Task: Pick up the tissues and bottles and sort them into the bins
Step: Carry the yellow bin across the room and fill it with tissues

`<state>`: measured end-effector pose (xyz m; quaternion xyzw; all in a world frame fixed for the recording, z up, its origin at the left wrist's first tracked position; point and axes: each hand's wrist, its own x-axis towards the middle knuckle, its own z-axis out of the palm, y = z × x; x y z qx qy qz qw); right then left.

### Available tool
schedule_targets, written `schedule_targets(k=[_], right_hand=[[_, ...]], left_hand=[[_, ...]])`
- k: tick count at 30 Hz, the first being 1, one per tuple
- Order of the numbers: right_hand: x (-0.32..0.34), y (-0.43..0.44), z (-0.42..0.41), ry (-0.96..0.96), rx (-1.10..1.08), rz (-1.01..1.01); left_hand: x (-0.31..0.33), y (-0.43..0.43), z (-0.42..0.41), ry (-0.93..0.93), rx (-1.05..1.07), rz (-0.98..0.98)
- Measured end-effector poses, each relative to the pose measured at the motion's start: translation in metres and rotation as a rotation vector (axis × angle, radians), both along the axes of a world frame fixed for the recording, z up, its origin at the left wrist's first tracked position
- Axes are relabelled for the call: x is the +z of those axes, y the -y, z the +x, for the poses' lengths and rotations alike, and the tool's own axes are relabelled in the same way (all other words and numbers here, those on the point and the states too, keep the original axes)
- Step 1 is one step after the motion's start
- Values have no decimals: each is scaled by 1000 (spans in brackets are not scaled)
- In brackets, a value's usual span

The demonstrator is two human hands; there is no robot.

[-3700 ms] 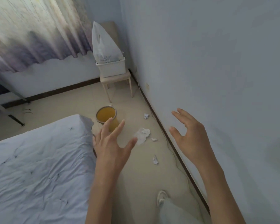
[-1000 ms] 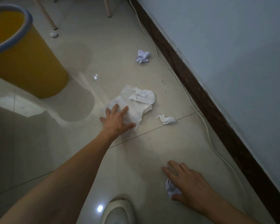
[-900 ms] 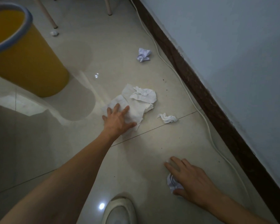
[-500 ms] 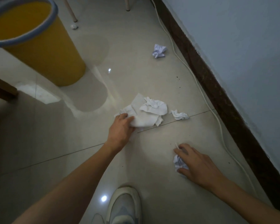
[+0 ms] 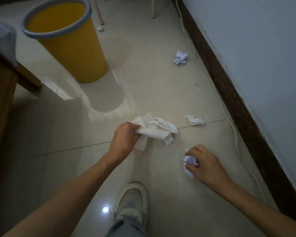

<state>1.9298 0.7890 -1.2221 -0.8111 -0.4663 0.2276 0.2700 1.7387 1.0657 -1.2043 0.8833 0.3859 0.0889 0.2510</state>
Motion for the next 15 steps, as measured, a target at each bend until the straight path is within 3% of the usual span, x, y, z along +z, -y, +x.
schedule_targets(k=[7, 15], right_hand=[[49, -30, 3, 45, -67, 130], [119, -49, -2, 46, -72, 296]], left_hand=[[56, 10, -11, 38, 97, -158], [151, 13, -22, 34, 58, -133]])
